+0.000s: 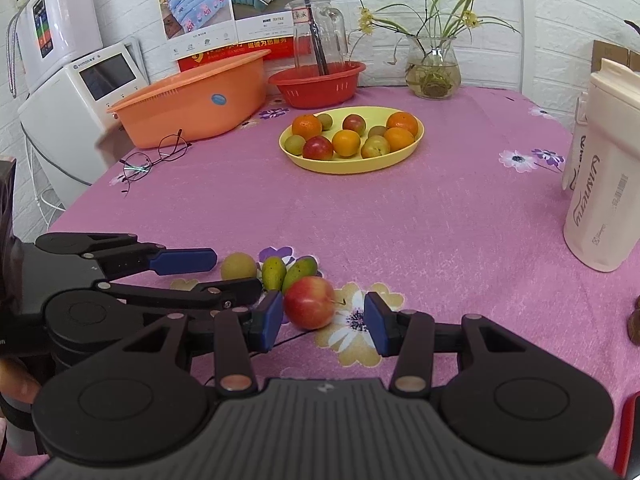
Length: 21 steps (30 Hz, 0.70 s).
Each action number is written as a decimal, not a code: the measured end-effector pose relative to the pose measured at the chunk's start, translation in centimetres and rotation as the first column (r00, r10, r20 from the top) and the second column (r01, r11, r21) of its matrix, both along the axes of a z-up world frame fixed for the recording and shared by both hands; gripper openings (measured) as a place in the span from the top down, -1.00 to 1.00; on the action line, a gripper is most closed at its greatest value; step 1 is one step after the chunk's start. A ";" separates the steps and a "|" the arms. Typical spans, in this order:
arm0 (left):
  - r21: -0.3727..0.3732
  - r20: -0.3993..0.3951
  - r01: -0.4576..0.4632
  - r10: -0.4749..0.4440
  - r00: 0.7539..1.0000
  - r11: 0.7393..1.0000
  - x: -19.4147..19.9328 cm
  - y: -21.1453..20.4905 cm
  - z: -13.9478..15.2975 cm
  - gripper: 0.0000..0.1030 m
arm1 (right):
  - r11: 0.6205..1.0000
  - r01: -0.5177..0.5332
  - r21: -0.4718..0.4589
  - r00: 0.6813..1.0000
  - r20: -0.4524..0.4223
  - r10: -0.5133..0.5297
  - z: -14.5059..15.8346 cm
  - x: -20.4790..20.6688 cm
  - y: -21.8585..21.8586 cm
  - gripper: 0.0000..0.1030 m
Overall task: Organize fruits
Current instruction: 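Grasp a brown kiwi with the left gripper while the right grasps a red apple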
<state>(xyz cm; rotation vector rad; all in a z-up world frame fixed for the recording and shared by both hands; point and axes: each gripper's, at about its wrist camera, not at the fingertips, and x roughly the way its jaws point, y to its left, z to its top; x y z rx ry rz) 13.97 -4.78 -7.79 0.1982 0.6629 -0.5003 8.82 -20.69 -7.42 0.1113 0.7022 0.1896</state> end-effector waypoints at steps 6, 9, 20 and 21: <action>-0.011 -0.005 -0.012 0.012 1.000 1.000 0.3 0.2 0.0 0.16 | 1.000 0.013 0.021 1.000 -0.011 -0.013 -0.2 0.2 -0.1 -0.49; -0.016 -0.006 -0.016 0.016 1.000 1.000 0.4 0.2 -0.1 0.17 | 1.000 0.013 0.022 1.000 -0.013 -0.013 -0.2 0.3 -0.1 -0.49; -0.044 -0.017 -0.013 0.012 1.000 0.999 0.6 0.0 -0.1 0.44 | 1.000 0.006 0.016 1.000 -0.010 -0.006 -0.2 0.1 -0.2 -0.48; -0.046 -0.018 -0.014 0.013 1.000 0.999 0.6 0.0 -0.1 0.45 | 1.000 0.003 0.014 1.000 -0.010 -0.003 -0.2 0.1 -0.1 -0.48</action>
